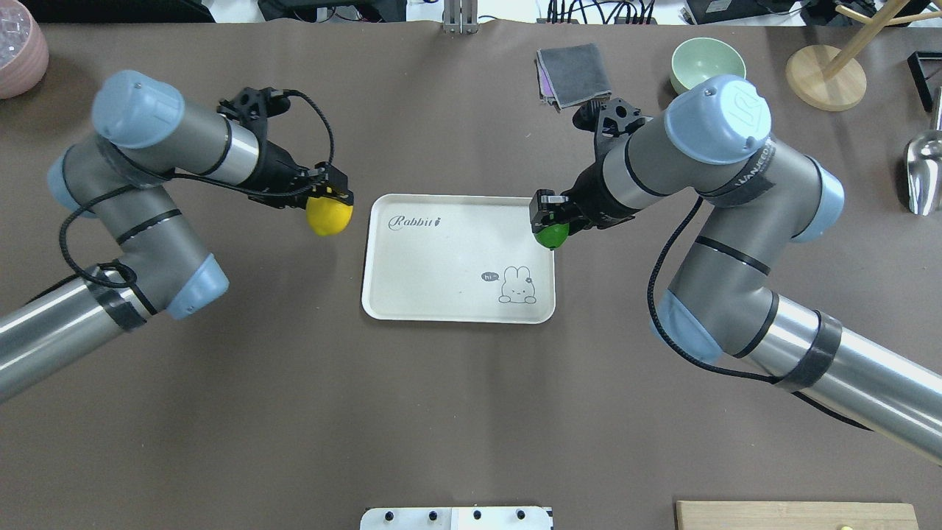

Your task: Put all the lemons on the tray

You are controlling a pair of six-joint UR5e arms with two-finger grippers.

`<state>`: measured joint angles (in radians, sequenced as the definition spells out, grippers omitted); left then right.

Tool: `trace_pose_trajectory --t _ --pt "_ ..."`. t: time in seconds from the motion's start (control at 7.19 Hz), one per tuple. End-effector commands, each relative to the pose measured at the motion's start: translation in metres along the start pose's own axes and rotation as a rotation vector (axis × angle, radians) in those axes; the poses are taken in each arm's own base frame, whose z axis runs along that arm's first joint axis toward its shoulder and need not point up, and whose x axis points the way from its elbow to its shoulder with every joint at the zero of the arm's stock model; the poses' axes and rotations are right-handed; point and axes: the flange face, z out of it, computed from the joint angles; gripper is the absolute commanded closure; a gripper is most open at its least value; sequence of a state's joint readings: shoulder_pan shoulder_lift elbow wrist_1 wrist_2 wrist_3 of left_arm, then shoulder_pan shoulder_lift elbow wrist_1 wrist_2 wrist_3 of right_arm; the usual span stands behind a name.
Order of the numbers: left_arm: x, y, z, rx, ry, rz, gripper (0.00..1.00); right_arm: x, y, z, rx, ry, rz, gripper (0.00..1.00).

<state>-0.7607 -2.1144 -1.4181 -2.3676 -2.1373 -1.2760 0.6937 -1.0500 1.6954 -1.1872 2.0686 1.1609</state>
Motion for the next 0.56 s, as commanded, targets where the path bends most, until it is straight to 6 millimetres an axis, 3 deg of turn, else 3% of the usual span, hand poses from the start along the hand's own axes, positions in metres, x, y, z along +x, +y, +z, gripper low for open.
trace_pose_trajectory --t 0.0,0.14,0.42 --pt "0.06 0.015 0.019 0.003 0.005 -0.045 1.0 -0.014 -0.013 0.037 0.006 0.049 0.003 1.0" --pt "0.072 0.024 0.027 0.012 0.01 -0.048 1.0 -0.015 -0.019 0.052 0.01 0.073 0.009 1.0" --pt "0.083 0.034 0.035 0.016 0.014 -0.044 1.0 -0.018 -0.01 0.071 -0.002 0.094 0.005 1.0"
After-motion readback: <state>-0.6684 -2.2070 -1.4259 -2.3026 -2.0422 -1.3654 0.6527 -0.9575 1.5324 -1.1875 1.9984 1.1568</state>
